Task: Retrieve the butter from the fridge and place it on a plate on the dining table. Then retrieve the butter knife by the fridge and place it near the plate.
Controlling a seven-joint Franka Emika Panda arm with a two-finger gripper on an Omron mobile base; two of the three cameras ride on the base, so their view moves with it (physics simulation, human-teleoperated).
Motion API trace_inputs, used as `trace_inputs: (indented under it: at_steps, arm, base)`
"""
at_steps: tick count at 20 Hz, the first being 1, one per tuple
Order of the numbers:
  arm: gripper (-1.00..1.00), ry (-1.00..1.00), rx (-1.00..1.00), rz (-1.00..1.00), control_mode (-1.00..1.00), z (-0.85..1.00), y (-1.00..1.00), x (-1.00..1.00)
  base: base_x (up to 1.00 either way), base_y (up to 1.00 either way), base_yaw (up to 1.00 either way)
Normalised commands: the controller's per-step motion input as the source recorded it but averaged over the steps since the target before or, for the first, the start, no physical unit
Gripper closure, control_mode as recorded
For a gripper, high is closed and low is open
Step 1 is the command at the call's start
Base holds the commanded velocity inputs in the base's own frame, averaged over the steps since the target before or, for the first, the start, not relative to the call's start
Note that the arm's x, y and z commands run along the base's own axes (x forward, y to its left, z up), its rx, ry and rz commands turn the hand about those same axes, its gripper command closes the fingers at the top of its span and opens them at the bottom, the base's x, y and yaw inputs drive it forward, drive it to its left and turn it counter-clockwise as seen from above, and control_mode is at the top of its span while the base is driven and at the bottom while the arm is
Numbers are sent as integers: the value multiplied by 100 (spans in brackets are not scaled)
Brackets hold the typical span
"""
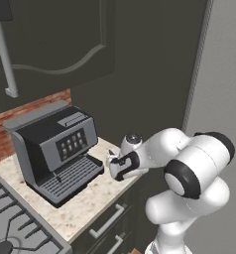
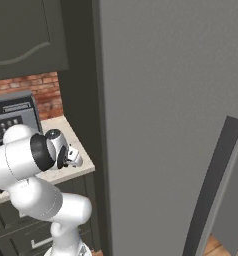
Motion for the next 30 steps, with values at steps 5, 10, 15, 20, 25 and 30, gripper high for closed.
trace_inputs:
  at_steps: [5,10,15,20,25,30]
  arm:
    - [-100,0,0,0,-100,-12,0,22]
    - [100,1,2,0,-100,-25,1,15]
    - [100,3,2,0,-100,-34,6,2]
    - [100,4,1,0,-100,-28,11,3]
    - [100,3,0,0,-100,-5,33,3]
    - [100,-2,0,0,-100,3,35,-5]
  base:
    - [0,0,0]
    - [0,0,0]
    - [0,0,0]
    - [0,0,0]
    - [0,0,0]
    - [0,0,0]
